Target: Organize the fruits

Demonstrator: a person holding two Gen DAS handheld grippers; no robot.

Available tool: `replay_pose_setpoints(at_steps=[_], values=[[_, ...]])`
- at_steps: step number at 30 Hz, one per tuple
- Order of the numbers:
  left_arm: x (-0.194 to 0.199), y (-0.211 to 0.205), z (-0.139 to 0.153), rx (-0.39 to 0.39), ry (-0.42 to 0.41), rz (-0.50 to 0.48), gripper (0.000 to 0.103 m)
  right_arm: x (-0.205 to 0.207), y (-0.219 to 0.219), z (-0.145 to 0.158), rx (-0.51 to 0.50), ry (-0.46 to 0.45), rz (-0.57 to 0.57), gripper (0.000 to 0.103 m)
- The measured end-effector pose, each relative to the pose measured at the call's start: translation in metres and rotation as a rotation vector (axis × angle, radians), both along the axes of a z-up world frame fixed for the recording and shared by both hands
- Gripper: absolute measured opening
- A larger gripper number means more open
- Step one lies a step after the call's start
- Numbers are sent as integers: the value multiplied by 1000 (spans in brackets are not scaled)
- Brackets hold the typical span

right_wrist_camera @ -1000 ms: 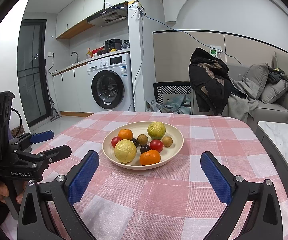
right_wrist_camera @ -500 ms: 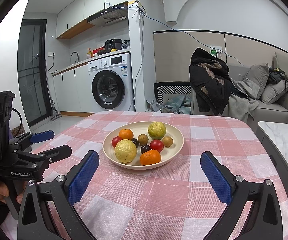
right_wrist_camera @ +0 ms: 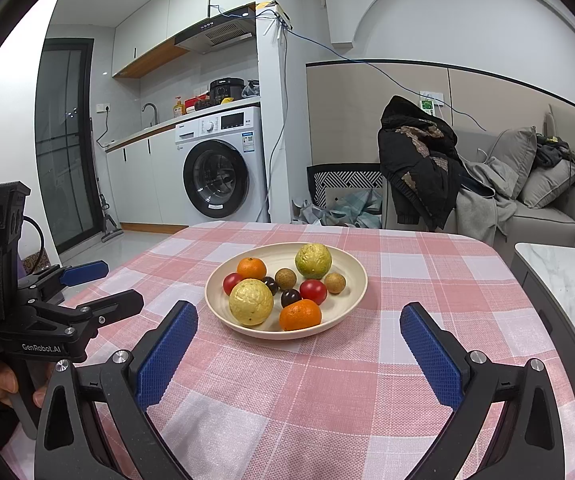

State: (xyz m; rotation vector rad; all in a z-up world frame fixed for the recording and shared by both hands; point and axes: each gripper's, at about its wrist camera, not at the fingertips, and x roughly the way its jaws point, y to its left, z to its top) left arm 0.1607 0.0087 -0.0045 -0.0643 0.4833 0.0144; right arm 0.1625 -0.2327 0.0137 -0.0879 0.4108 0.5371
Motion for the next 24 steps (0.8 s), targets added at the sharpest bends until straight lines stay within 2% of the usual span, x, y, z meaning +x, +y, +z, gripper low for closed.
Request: replay_pose_setpoints(at_steps=[24], values=[[0,-1,-1,1,-9,-4,102,0,0,0,-1,0,1,103]])
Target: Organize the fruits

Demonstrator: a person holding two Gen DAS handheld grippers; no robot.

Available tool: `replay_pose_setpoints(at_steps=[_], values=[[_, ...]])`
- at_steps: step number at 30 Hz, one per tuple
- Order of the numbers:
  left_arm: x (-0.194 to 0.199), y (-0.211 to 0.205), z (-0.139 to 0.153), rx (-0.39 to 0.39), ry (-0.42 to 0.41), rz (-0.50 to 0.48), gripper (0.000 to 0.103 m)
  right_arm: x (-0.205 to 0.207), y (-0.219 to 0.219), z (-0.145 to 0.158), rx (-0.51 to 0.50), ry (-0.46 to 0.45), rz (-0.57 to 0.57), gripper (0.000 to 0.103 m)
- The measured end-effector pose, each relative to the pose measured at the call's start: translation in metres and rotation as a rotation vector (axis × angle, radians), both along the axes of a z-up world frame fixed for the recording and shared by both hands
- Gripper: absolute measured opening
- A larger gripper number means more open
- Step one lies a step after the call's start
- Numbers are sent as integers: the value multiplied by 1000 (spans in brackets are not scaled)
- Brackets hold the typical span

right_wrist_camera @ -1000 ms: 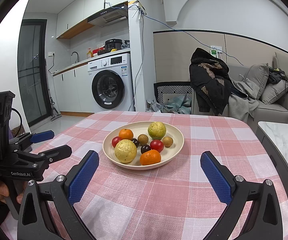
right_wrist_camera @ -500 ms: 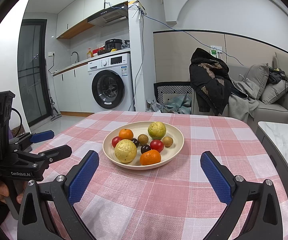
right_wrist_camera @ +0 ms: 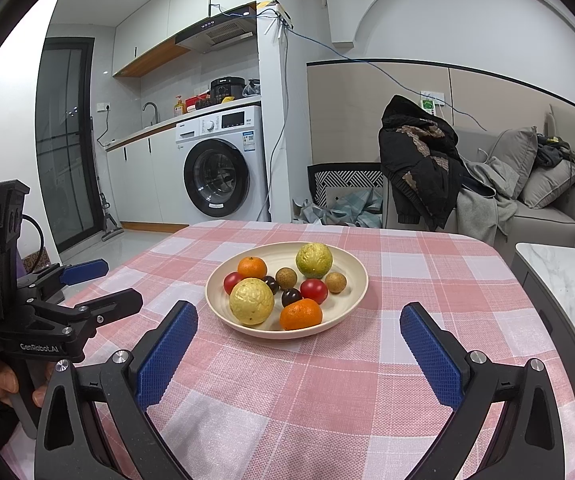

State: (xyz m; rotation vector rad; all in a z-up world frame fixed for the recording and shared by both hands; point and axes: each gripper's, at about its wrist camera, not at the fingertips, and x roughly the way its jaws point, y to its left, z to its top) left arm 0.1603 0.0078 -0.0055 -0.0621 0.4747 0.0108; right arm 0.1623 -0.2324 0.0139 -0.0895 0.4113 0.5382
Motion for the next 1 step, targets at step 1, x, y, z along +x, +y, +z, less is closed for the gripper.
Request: replay_pose_setpoints(at_steps=[1], values=[[0,0,0,0,0,2,102,0,0,0,0,0,0,103]])
